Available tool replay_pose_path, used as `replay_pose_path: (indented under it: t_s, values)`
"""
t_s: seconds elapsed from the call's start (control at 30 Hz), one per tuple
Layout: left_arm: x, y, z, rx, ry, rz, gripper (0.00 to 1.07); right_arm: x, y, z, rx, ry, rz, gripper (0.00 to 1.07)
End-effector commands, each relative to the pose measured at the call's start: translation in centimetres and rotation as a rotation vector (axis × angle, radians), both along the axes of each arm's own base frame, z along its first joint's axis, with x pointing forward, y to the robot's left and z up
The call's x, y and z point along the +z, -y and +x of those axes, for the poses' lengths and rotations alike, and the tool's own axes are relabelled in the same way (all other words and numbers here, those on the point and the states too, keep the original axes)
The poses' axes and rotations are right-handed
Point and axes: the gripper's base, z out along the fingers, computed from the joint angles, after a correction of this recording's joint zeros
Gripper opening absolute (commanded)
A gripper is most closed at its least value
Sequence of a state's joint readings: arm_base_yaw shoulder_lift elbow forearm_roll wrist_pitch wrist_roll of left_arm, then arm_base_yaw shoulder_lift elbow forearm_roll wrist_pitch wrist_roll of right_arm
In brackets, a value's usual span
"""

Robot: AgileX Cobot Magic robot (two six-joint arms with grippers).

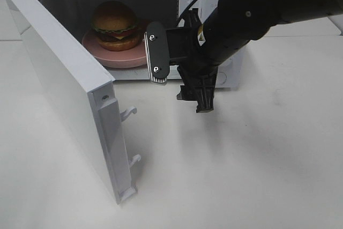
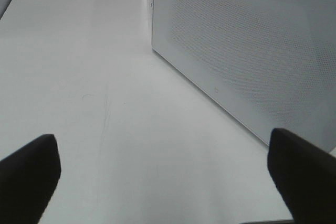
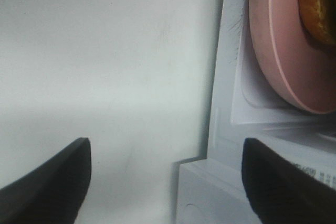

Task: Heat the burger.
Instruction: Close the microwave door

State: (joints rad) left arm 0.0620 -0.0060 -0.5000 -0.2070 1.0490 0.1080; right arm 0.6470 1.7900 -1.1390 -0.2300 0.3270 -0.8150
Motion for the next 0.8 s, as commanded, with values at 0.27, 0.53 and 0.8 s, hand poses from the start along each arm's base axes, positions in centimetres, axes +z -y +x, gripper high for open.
replay_pose_path:
  t_s: [0.27,0.53,0.8]
  values:
    - [0.0,0.0,-0.3,0.007,0.035,-0.005,1.02,2.2,2.5,-3.1,-0.284,-0.067,0.194,0.77]
    - [0.0,0.0,-0.3,0.007,0.035,-0.005,1.02,2.9,4.6,-5.7,-0.489,-0.146,0.274,0.76]
    - [0.0,0.0,-0.3,0.007,0.035,-0.005,1.02,2.7,5.9,-7.3,-0.722,-0.232,0.352,0.76]
